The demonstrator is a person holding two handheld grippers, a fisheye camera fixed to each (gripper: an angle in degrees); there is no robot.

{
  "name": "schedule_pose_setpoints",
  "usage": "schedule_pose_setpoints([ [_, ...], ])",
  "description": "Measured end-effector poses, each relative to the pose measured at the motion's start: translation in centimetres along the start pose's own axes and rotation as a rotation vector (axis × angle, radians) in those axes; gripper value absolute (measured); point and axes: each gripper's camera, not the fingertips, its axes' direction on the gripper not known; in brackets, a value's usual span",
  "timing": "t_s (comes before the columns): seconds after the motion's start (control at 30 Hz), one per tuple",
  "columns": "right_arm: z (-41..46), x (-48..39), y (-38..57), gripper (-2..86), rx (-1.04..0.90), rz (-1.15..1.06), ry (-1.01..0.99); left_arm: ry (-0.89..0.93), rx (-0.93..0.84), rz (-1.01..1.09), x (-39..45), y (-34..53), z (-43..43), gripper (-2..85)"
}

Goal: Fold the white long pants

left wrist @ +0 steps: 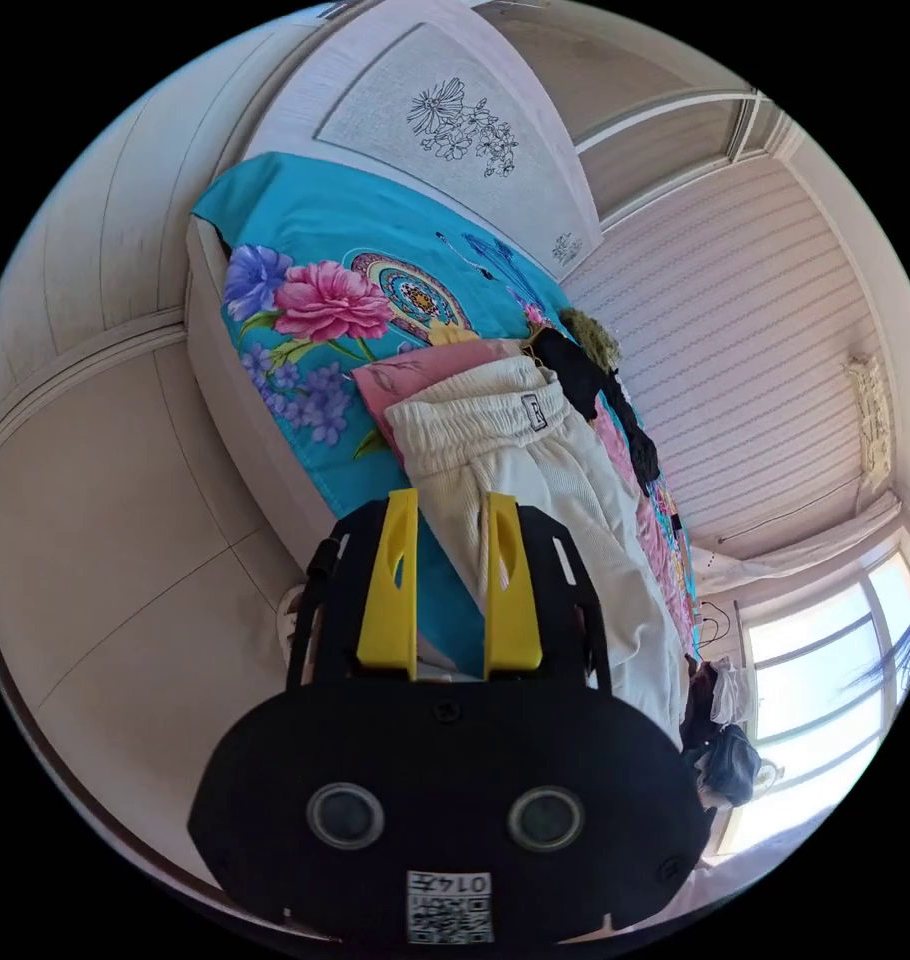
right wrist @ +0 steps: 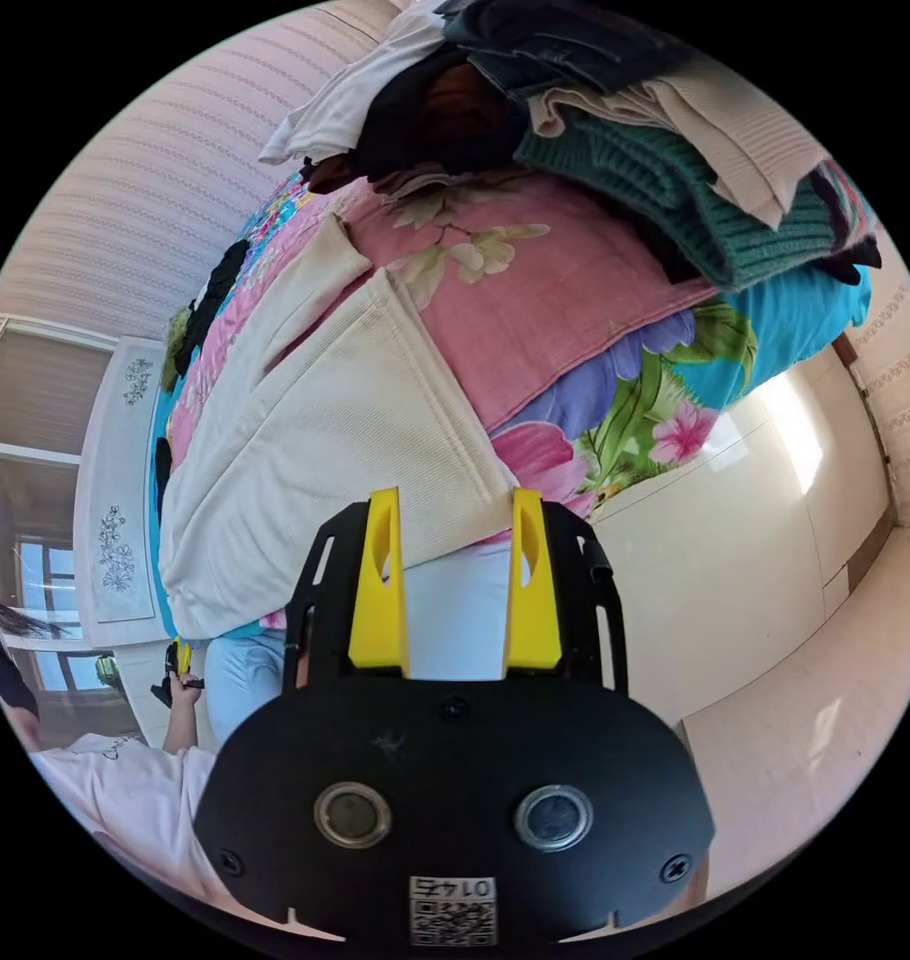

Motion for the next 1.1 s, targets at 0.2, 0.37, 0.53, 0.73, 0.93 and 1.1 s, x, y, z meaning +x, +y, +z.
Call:
schedule_pose_setpoints([
  [0.2, 2.2, 1.5, -0.1, 4.2, -0.036, -0.014, -0.073, -0.058, -0.063, 0.081, 0.6, -2.0, 0.9, 7.6],
  [0.37, 1.6, 1.6, 0.4, 1.7, -0.034, -0.129, -0.067, -0.035, -0.105, 0.171, 0.9, -3.5, -1.8, 1.4],
  [0.53, -0.5, 3.2, 1.7, 1.0, 0.036, -0.133, -0.125, -0.014, -0.091, 0.261, 1.3, -4.1, -5.4, 0.1],
  [0.73, -4.3, 2.0, 2.2, 0.8, 0.167, -0.246, -0.158, 0.120, -0.101, 0.276, 1.1, -5.9, -10.1, -0.3],
  [0.93, -7.1, -1.8, -3.4, 0.9, 0.235, -0.398, -0.150, 0.141, -0.059, 0.381, 5.2, -10.0, -10.9, 0.0],
  [1.1, -5.2, -7.1, -11.8, 1.2, 0.190, -0.469, -0.057, 0.216, -0.017, 0.349, 9.1, -14.7, -7.6, 0.9],
])
